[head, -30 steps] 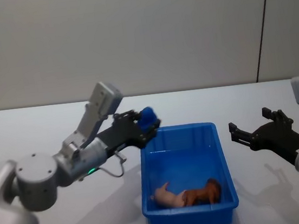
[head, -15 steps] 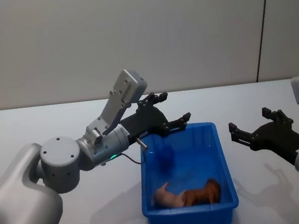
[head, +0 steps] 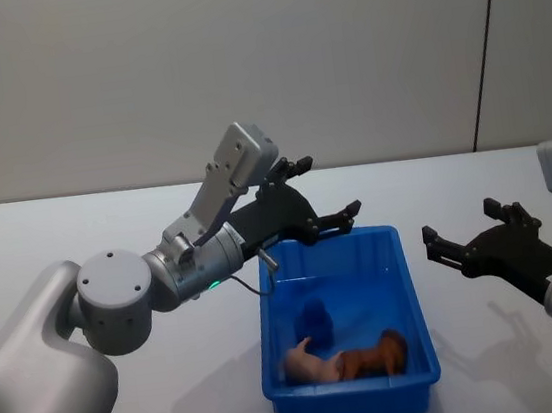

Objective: Pick up the two dolls from the table and place them into the box.

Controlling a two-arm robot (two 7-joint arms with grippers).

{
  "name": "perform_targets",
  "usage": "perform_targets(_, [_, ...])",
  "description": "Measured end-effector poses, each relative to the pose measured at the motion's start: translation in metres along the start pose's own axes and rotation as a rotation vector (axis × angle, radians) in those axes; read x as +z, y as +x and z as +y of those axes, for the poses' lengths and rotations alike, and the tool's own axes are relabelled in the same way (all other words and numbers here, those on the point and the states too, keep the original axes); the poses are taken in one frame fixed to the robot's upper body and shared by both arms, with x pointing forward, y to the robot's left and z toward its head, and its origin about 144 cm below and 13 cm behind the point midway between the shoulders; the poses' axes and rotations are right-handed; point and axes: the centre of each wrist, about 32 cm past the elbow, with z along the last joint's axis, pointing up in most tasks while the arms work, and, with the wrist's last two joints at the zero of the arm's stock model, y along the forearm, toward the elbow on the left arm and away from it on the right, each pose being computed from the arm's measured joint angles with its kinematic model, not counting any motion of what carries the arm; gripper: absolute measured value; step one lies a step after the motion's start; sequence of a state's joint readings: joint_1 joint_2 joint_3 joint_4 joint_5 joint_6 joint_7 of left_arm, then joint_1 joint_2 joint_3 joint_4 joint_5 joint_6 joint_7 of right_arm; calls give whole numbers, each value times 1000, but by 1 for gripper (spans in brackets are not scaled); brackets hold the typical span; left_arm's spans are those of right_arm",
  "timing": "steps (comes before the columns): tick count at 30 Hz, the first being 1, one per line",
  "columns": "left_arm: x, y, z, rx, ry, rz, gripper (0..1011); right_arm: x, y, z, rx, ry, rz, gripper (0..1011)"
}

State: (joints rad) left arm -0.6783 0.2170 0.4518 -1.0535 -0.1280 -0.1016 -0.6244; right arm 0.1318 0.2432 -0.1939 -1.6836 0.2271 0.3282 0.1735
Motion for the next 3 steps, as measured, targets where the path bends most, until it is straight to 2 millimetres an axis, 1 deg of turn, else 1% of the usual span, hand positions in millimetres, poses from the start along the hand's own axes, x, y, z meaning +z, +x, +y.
perform_targets(3, [1, -1, 1, 4, -3, -3, 1001, 0, 0, 0, 0, 0, 0, 1001])
